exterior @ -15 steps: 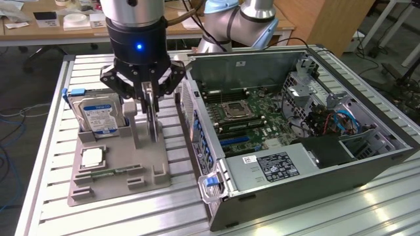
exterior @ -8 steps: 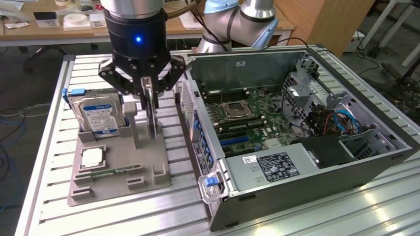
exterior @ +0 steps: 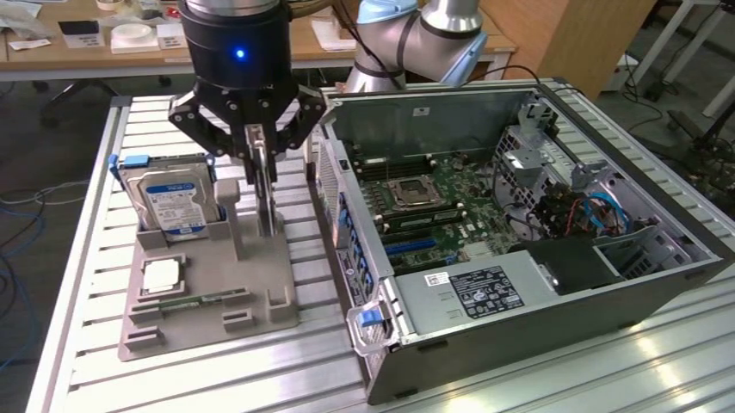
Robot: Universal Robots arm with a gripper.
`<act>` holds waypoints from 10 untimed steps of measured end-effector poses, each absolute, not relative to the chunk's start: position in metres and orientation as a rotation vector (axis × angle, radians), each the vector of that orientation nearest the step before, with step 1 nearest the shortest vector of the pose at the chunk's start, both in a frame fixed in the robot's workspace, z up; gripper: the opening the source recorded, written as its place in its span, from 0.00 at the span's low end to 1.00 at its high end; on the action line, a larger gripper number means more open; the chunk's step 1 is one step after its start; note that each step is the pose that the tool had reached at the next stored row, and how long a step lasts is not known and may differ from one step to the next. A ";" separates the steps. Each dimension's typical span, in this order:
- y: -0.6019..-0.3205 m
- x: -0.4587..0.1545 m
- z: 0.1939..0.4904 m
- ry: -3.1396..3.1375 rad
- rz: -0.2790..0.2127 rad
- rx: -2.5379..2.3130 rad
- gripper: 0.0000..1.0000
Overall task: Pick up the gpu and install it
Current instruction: 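Pick up the gpu and move the gpu toward the slot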
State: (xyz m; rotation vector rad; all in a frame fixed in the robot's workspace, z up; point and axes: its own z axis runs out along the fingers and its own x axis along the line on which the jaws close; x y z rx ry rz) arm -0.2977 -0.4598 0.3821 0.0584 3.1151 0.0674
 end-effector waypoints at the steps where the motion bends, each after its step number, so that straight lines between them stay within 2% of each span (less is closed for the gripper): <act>1: -0.460 -0.298 0.384 3.115 0.067 0.058 0.27; 10: -0.460 -0.298 0.389 3.115 0.067 0.058 0.27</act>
